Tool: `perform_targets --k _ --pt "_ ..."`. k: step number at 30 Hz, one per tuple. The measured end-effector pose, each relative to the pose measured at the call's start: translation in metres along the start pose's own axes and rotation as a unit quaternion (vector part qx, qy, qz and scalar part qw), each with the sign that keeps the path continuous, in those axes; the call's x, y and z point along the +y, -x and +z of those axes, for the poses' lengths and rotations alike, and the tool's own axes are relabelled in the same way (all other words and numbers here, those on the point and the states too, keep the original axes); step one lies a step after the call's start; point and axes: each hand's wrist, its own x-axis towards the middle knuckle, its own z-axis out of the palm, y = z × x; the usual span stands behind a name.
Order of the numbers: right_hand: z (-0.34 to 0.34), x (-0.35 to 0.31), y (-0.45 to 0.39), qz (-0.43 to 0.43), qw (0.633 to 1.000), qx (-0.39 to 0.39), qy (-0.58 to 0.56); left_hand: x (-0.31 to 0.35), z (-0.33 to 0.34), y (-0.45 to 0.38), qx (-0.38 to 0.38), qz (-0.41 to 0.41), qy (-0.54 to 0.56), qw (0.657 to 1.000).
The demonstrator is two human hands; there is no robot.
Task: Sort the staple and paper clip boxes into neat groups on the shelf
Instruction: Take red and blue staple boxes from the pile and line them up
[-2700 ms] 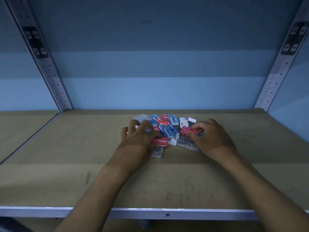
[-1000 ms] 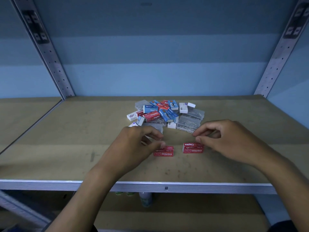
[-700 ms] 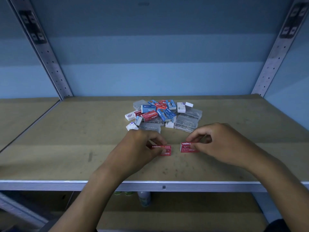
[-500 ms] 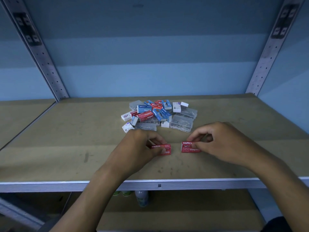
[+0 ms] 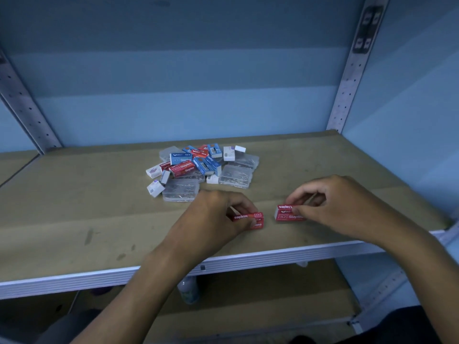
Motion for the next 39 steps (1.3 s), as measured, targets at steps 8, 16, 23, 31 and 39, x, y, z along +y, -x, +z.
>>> perform_targets --k 8,16,23,31,39 --pt "-0.013 0.016 0.027 0.017 1.0 0.0 -0.019 0.014 0.019 -0.005 -0.01 0.017 0.016 1.0" --pt "-0.013 0.016 0.03 0.018 1.0 -0.004 -0.02 0.021 0.026 -0.004 -0.019 0.029 0.007 0.999" --pt "-0.013 0.017 0.031 0.023 0.999 -0.013 -0.023 0.021 0.026 -0.004 -0.014 0.034 -0.011 0.999" --pt "-0.013 0.019 0.031 0.019 1.0 -0.012 -0.009 0.02 0.023 -0.002 -0.011 0.043 -0.032 0.999" --pt "-0.006 0.015 0.023 0.027 1.0 0.016 0.002 0.006 0.01 -0.003 0.043 0.042 -0.05 0.997"
